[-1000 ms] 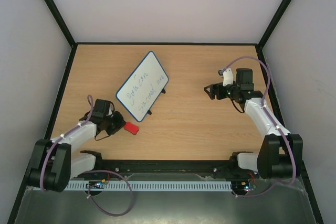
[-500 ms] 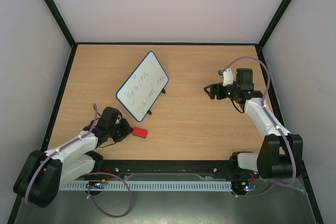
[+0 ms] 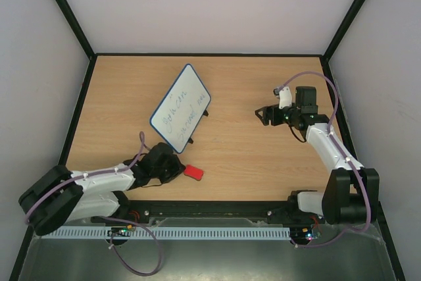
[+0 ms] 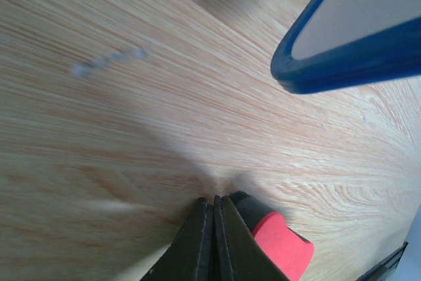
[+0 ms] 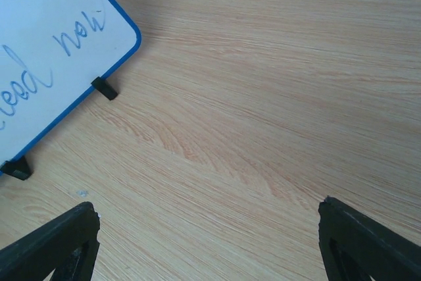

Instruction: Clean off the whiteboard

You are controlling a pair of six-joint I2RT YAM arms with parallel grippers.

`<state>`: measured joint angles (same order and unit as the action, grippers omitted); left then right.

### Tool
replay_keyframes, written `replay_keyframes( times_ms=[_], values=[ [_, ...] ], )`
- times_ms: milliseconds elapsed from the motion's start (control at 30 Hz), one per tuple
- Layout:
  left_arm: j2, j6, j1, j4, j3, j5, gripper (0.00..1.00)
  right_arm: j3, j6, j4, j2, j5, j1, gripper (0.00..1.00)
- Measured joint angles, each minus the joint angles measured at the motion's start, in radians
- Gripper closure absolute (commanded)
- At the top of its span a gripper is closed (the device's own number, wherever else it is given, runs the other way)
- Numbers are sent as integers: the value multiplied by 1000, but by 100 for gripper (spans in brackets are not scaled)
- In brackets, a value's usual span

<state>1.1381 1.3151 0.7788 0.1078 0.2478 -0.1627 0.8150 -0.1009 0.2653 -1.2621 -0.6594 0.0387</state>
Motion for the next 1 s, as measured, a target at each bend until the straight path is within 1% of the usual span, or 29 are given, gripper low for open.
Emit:
replay_keyframes(
  times_ms=[167,267,300,400,467,600,667,767,867,933,1000],
  values=[
    [75,63,83,45,37,39,98,-2,-4,5,0,-16,0,15],
    [60,82,96,15,47,64,97,4,-25,37,-3,-23,0,15],
    [38,88,97,-6,47,78,96,11,-35,52,-7,-24,3,16],
    [-82,110,98,-104,48,135,84,43,-82,107,-16,-8,43,17],
    [-208,134,97,-203,52,193,73,71,-123,155,-16,18,132,18],
    [-450,162,97,-417,100,322,38,121,-182,237,-23,51,372,21],
    [-547,175,97,-521,141,391,31,150,-203,286,-42,59,499,24],
    [-644,177,97,-661,219,492,25,191,-211,343,-95,97,672,23],
    [-667,172,96,-772,304,578,19,216,-188,360,-161,162,839,21],
    [-663,158,96,-824,360,625,12,229,-169,364,-197,195,907,19],
    [-649,129,96,-861,420,668,9,251,-152,366,-237,224,953,20]
  ],
)
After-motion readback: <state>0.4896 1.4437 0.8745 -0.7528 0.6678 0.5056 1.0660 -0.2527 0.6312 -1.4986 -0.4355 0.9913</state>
